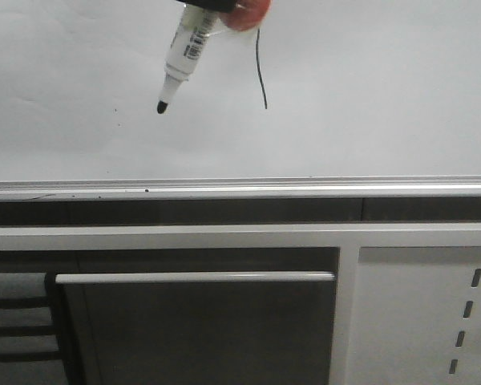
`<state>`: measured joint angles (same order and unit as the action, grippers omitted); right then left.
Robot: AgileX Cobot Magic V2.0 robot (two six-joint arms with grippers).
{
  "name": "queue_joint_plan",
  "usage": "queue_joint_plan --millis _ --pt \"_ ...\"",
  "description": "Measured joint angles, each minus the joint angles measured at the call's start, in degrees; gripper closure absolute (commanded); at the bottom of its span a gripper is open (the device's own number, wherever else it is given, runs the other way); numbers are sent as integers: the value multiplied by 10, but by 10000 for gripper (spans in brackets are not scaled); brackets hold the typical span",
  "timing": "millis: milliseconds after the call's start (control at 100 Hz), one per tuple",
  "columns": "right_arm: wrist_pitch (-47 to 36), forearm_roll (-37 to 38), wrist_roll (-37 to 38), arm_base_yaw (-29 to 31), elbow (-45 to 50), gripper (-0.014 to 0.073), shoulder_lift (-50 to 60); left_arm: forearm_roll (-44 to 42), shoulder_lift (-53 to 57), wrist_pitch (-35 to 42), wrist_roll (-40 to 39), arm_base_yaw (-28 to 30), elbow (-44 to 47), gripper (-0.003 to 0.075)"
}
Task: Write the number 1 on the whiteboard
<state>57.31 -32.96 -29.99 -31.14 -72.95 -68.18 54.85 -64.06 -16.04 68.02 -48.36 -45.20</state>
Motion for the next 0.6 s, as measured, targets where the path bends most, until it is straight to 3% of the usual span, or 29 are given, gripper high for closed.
queue_joint_plan --millis 130,300,350,480,600 --pt "-1 -1 0 0 0 566 0 -2 0 0 0 0 0 741" --pt "-3 -1 0 1 0 231 0 -2 0 35 -12 0 0 741" --pt "-2 -2 0 8 0 176 0 4 0 65 -24 0 1 741" --pt "-3 -2 1 45 0 167 10 41 3 141 -34 -2 24 741" --pt "-13 -2 1 85 0 167 32 76 10 262 -36 -26 45 741"
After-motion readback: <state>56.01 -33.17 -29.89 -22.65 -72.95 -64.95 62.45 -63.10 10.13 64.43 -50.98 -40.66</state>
